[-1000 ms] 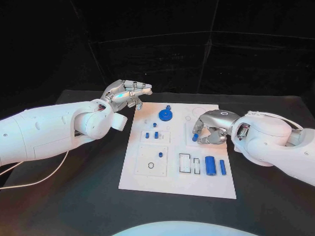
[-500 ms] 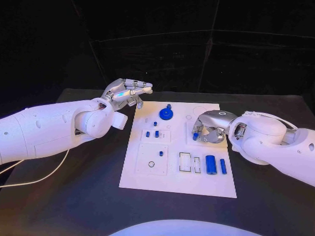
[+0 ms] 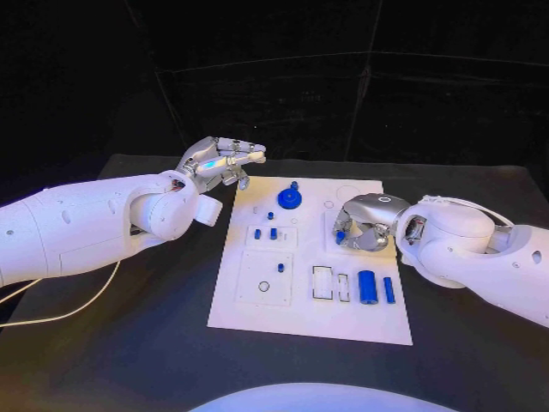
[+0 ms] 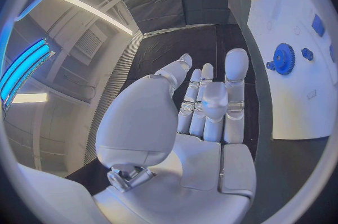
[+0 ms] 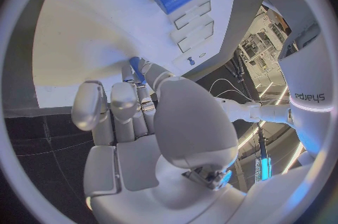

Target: Assemble the parts on the task board

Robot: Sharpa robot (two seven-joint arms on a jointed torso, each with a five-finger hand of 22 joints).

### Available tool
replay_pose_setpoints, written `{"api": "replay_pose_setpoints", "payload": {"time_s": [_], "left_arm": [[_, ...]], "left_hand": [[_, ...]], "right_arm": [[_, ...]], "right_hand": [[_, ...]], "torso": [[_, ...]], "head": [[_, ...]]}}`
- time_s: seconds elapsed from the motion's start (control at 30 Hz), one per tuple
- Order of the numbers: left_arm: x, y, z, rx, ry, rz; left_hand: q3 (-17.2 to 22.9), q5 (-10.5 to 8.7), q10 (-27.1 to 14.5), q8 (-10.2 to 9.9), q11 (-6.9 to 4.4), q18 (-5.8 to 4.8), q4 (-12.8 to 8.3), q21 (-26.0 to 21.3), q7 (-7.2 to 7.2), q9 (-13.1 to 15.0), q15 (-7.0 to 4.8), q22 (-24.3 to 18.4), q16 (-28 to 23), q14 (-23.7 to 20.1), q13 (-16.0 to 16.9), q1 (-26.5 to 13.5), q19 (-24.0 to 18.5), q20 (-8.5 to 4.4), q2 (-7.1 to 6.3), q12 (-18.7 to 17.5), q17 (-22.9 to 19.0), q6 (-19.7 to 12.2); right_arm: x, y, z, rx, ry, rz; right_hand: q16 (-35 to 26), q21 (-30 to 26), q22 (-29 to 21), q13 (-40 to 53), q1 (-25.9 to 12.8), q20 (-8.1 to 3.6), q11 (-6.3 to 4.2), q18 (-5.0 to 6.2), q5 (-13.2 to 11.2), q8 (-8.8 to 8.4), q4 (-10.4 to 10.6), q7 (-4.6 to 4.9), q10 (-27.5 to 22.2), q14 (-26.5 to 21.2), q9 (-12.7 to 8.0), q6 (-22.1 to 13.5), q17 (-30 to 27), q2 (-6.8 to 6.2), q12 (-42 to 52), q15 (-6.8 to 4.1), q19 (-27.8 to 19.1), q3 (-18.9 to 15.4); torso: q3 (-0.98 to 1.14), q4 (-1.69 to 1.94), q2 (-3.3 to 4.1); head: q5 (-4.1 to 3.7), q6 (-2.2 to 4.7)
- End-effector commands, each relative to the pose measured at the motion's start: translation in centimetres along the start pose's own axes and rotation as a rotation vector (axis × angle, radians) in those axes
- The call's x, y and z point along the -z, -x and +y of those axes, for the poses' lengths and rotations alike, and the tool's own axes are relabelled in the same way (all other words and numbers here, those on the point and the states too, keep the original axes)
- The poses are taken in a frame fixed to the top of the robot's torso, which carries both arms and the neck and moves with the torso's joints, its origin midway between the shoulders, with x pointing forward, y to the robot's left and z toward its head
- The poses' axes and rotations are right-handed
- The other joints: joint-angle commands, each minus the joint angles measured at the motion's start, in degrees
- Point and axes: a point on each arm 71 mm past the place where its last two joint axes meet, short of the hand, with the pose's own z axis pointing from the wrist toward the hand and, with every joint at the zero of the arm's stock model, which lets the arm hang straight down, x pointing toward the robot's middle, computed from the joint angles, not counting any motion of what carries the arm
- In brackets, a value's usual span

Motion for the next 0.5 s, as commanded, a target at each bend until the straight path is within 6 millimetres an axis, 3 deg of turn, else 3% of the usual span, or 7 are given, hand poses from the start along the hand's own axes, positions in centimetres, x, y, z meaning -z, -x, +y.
{"api": "replay_pose_setpoints", "payload": {"time_s": [0.03,0.37,0.5], "left_arm": [[-0.02,-0.1,-0.09,0.009,-0.002,0.013],[-0.01,-0.1,-0.08,0.01,0.0,0.014],[-0.01,-0.09,-0.08,0.01,0.0,0.014]], "left_hand": [[-0.3,0.07,-0.2,0.3,0.1,0.34,-0.1,-0.3,0.16,0.0,0.07,0.0,0.1,-0.2,0.1,0.0,-0.2,0.03,0.49,0.2,0.0,-0.3],[-0.3,0.07,-0.2,0.3,0.1,0.34,-0.1,-0.3,0.16,0.0,0.07,0.0,0.1,-0.2,0.1,0.0,-0.2,0.03,0.49,0.2,0.0,-0.3],[-0.3,0.07,-0.2,0.3,0.1,0.34,-0.1,-0.3,0.16,0.0,0.07,0.0,0.1,-0.2,0.1,0.0,-0.2,0.03,0.49,0.2,0.0,-0.3]], "right_arm": [[-0.04,0.15,0.2,0.001,0.012,-0.018],[0.0,0.27,0.37,-0.002,0.017,-0.035],[0.04,0.33,0.37,-0.002,0.017,-0.044]], "right_hand": [[0.3,0.3,0.1,0.0,-0.3,0.31,0.17,-0.58,-0.1,-0.44,0.1,0.15,0.7,0.3,-0.2,-1.7,-0.1,-0.84,-0.6,0.32,0.3,0.4],[0.4,0.4,0.2,0.0,-0.5,0.37,0.07,-0.58,0.0,-0.32,0.3,-0.02,1.0,0.2,-0.1,-2.5,-0.1,-1.1,-0.8,0.3,0.3,0.7],[0.6,0.5,0.3,0.1,-0.6,0.27,-0.22,-0.59,0.1,0.5,0.5,-0.38,1.9,0.3,0.2,-1.2,0.1,-0.84,-0.8,0.08,0.4,1.3]], "torso": [[0.0,0.01,0.01],[0.01,-0.01,0.01],[0.0,-0.01,-0.02]], "head": [[-0.02,0.0],[-0.07,0.01],[-0.03,0.03]]}}
